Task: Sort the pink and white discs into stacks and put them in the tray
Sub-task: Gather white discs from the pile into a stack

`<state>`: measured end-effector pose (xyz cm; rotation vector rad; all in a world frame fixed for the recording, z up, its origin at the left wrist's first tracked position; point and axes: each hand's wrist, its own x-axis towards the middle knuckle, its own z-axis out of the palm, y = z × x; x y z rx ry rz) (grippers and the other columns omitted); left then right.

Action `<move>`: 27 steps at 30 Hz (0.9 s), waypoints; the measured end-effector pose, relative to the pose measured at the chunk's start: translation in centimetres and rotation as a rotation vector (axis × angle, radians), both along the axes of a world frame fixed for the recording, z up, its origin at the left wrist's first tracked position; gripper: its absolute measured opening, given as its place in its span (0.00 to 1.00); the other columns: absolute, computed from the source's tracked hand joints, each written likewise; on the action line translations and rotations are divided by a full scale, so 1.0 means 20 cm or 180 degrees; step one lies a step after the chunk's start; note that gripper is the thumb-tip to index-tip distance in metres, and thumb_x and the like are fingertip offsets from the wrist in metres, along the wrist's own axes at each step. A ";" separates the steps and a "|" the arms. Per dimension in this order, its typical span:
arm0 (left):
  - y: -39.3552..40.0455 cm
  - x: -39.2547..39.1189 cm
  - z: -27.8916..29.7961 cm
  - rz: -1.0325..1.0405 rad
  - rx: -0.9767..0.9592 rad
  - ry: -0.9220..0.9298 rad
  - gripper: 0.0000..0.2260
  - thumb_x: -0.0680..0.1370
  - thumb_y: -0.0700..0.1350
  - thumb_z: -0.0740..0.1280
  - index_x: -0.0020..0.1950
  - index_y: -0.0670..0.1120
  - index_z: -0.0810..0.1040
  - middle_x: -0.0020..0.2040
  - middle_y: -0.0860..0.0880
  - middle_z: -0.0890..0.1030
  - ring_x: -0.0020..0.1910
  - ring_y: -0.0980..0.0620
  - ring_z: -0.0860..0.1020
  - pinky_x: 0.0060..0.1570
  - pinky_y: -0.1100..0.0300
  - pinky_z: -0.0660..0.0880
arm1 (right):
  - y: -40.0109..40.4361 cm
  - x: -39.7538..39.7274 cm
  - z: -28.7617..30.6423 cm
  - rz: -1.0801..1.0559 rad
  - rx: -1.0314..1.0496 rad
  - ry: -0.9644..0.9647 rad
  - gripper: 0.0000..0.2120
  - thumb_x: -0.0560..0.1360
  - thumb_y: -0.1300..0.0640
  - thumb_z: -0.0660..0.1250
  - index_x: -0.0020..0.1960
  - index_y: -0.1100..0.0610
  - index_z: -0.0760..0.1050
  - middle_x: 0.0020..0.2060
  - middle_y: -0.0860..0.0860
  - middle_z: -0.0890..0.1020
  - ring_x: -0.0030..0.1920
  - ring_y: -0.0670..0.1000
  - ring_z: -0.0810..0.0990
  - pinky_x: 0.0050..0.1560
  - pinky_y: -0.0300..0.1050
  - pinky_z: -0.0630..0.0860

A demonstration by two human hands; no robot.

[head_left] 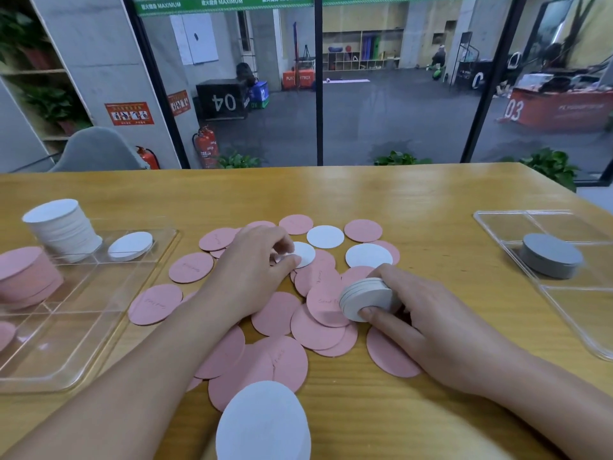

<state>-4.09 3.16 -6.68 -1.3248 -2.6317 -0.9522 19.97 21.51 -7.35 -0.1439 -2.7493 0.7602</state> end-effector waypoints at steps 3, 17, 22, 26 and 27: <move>0.01 -0.02 -0.01 0.0138 -0.0429 0.0079 0.17 0.85 0.57 0.69 0.73 0.57 0.78 0.66 0.57 0.74 0.68 0.52 0.68 0.65 0.54 0.71 | 0.00 0.00 0.00 0.0007 0.0010 -0.0007 0.12 0.84 0.42 0.66 0.48 0.37 0.64 0.46 0.36 0.76 0.46 0.46 0.75 0.40 0.43 0.68; 0.01 0.01 0.01 0.0333 -0.0136 -0.0094 0.16 0.80 0.57 0.75 0.63 0.58 0.72 0.57 0.61 0.77 0.61 0.53 0.71 0.57 0.51 0.71 | 0.00 0.00 0.00 -0.0016 -0.0054 0.0019 0.09 0.84 0.42 0.67 0.50 0.38 0.66 0.46 0.37 0.77 0.45 0.47 0.75 0.43 0.47 0.73; -0.02 0.07 0.10 -0.0500 0.1018 -0.0673 0.04 0.84 0.43 0.74 0.52 0.53 0.83 0.45 0.54 0.85 0.34 0.60 0.76 0.37 0.68 0.70 | 0.00 0.00 0.00 -0.0071 -0.0089 0.0033 0.11 0.84 0.43 0.67 0.46 0.41 0.67 0.44 0.40 0.77 0.43 0.49 0.74 0.41 0.50 0.72; -0.04 0.16 0.11 -0.1139 0.0808 -0.0876 0.03 0.83 0.42 0.75 0.50 0.48 0.86 0.45 0.51 0.85 0.43 0.51 0.79 0.43 0.58 0.73 | 0.00 0.00 -0.01 -0.0136 -0.0141 0.0127 0.11 0.83 0.42 0.67 0.49 0.46 0.70 0.42 0.42 0.77 0.42 0.49 0.75 0.40 0.49 0.72; -0.04 0.17 0.11 -0.1268 0.0691 -0.0959 0.03 0.83 0.42 0.75 0.50 0.47 0.86 0.45 0.50 0.85 0.45 0.47 0.79 0.45 0.51 0.76 | 0.00 0.00 -0.01 -0.0153 -0.0177 0.0157 0.11 0.83 0.42 0.67 0.50 0.47 0.71 0.42 0.42 0.78 0.42 0.49 0.75 0.40 0.47 0.72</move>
